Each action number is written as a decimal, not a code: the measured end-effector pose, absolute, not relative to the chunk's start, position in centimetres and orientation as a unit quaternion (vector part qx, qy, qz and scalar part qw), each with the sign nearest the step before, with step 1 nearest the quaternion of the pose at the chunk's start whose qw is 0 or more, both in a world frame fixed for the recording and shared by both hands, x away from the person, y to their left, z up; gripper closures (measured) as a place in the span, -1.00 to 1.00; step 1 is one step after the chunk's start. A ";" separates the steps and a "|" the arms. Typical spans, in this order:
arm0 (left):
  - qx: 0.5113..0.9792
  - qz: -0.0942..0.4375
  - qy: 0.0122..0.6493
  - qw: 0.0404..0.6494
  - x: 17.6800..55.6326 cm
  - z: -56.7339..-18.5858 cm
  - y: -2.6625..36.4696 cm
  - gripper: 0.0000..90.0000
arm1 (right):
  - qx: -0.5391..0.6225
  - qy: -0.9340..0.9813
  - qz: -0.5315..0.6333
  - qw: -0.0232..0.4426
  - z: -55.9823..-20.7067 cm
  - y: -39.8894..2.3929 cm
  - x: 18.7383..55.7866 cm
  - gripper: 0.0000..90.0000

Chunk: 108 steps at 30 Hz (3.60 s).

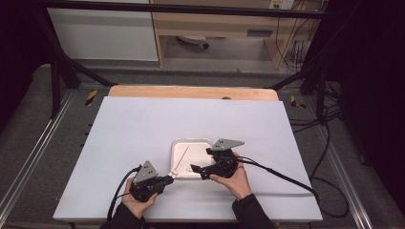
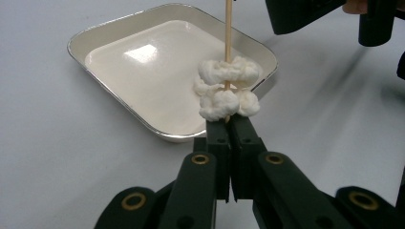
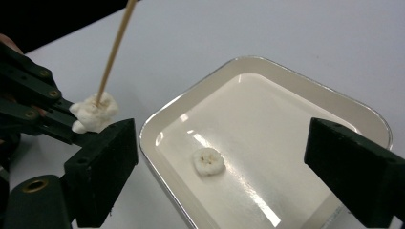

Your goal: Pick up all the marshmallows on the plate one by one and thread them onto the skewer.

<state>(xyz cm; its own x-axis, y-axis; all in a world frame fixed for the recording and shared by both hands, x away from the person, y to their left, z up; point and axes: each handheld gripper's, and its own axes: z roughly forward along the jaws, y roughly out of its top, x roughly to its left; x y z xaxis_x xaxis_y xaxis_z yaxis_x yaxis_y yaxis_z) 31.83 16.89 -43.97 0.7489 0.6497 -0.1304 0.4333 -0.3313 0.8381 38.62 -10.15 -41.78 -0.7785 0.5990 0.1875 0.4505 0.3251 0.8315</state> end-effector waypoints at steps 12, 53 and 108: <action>0.811 0.115 0.334 0.467 31.9 -44.0 16.9 0.95 | 0.335 0.826 0.447 0.077 -43.0 -9.6 40.0 -0.78; 0.812 0.115 0.338 0.462 31.9 -44.1 16.9 0.95 | 0.239 0.873 0.412 0.108 -45.6 -6.7 39.5 0.52; 0.817 0.116 0.326 0.462 31.7 -44.1 16.6 0.96 | 0.298 0.801 0.514 0.075 -39.5 -12.8 39.0 0.62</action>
<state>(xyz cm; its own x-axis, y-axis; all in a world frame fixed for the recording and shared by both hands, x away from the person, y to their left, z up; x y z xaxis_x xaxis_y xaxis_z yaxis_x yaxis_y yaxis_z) 31.69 16.59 -44.05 0.7606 0.6394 -0.1124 0.4260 -0.3609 0.8296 39.03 -12.81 -39.55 -0.8113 0.5538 0.1871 0.4005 0.2934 0.8680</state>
